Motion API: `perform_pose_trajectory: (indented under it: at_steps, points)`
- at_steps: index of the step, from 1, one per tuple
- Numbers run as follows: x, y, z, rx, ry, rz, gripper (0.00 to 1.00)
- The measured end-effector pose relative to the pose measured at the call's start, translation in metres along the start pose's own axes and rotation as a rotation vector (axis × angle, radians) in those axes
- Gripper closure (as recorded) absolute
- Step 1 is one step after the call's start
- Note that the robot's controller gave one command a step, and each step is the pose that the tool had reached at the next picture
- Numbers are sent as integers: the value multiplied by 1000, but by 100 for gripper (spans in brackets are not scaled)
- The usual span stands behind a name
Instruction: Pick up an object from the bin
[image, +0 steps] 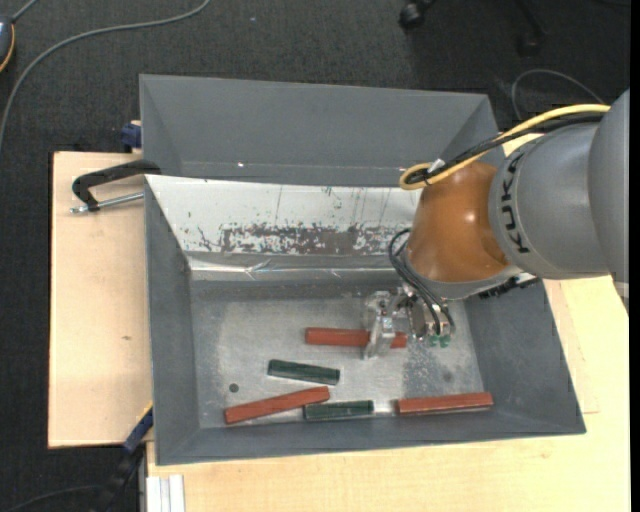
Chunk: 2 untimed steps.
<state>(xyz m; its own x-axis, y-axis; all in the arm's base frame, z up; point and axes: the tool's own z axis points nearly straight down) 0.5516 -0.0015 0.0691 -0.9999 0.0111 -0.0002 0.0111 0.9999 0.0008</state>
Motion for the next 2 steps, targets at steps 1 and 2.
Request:
perform_pose_trajectory:
  at_steps: [1, 2]
  points:
    - [-2, 1, -25, 0, -8, 0, 100]
    - [-4, 1, -43, 0, -8, 0, 100]
